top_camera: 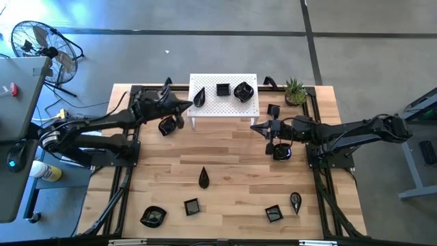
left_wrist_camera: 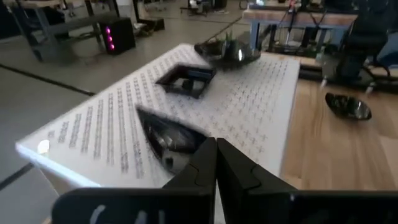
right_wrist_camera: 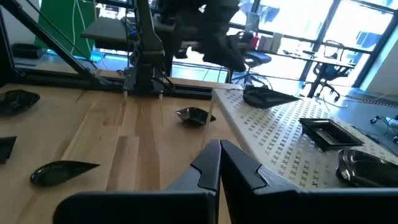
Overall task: Pick & Place Mini shaped plates
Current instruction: Stack the leaf shaped bowl on top of the leaf shaped bowls on the shelf
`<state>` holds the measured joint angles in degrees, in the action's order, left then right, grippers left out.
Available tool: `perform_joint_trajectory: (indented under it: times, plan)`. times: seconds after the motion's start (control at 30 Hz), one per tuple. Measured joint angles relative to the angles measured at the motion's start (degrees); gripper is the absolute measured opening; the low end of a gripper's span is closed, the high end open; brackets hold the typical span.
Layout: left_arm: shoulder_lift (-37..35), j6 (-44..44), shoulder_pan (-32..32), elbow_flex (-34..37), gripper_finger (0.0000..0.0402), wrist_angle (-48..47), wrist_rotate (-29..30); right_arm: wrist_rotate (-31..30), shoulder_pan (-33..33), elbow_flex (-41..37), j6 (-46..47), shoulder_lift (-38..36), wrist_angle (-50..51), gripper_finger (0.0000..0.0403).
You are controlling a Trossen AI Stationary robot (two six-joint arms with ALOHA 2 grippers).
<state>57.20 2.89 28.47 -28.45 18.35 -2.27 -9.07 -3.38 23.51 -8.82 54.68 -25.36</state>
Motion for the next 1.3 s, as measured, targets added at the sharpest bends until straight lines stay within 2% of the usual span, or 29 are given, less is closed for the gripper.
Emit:
perform_joint_trajectory:
  times: [0.23, 0.33, 0.47, 0.63, 0.73, 0.9, 1.07, 1.3]
  plan:
    - [-0.5, -2.2, 0.0, 6.5, 0.0, 8.1, -0.2, -2.0, 0.4, 0.1, 5.8, 0.0, 0.4, 0.0002]
    - [-0.4, -2.9, 0.0, 6.9, 0.0, 10.2, -0.5, -3.9, 1.7, 2.1, 9.1, -0.1, 5.5, 0.0002]
    - [-0.4, -4.8, 0.0, 6.9, 0.0001, 9.8, -2.4, -11.7, 4.5, 8.5, 17.1, -0.1, 24.9, 0.0001]
    - [-0.4, -4.7, 0.0, 6.9, 0.0001, 7.6, -3.0, -16.2, 8.6, 17.2, 37.2, 0.5, 51.4, 0.0015]
    - [-0.4, -4.7, 0.0, 6.9, 0.0001, 7.5, -2.9, -15.9, 11.0, 19.6, 47.6, 1.7, 62.7, 0.0041]
    - [-0.4, -4.7, 0.0, 6.9, 0.0001, 6.8, -2.8, -12.1, 12.8, 20.5, 68.5, 4.4, 74.2, 0.0095]
    - [-0.4, -4.7, 0.0, 6.9, 0.0001, 6.8, -2.8, -5.1, 12.8, 18.6, 85.6, 6.4, 79.6, 0.0135]
    - [-0.3, -4.7, 0.0, 6.9, 0.0001, 6.8, -2.8, -1.3, 13.5, 13.7, 99.8, 7.3, 80.0, 0.016]
